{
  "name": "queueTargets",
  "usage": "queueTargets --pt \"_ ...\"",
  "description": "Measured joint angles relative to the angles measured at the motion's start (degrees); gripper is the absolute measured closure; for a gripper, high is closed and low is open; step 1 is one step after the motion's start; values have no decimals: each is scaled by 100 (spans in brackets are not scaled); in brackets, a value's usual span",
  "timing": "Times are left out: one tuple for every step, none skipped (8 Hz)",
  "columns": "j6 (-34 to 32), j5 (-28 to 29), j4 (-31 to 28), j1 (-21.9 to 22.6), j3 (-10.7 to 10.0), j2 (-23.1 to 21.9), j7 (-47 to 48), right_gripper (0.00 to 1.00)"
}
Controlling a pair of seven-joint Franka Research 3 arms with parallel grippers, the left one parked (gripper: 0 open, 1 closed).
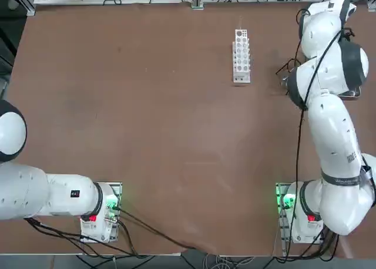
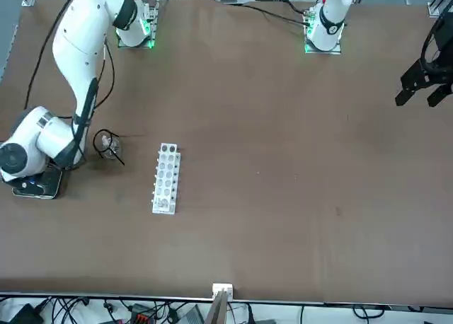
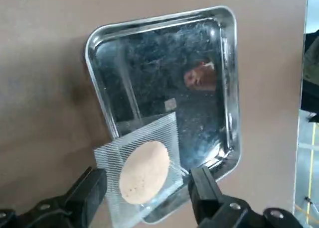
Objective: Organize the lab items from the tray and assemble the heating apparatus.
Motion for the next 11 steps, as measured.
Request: queueTargets --pt "-1 -15 63 -1 72 132 222 2" --pt "-19 -20 123 -1 130 229 334 2" --pt "-91 -41 198 -2 144 285 385 3" --pt "-230 -77 302 -10 145 306 505 3" --pt "-394 -98 415 -15 154 308 651 3" --pt "-554 -138 530 -19 192 325 823 3" --pt "-681 -167 647 -20 224 396 1036 3" --pt "-740 -191 725 -21 243 493 1203 3" --pt "-765 -275 751 -24 278 566 1303 3" --pt "-780 -425 754 -29 316 612 1416 3" --pt "-826 -542 755 -43 357 635 1474 4"
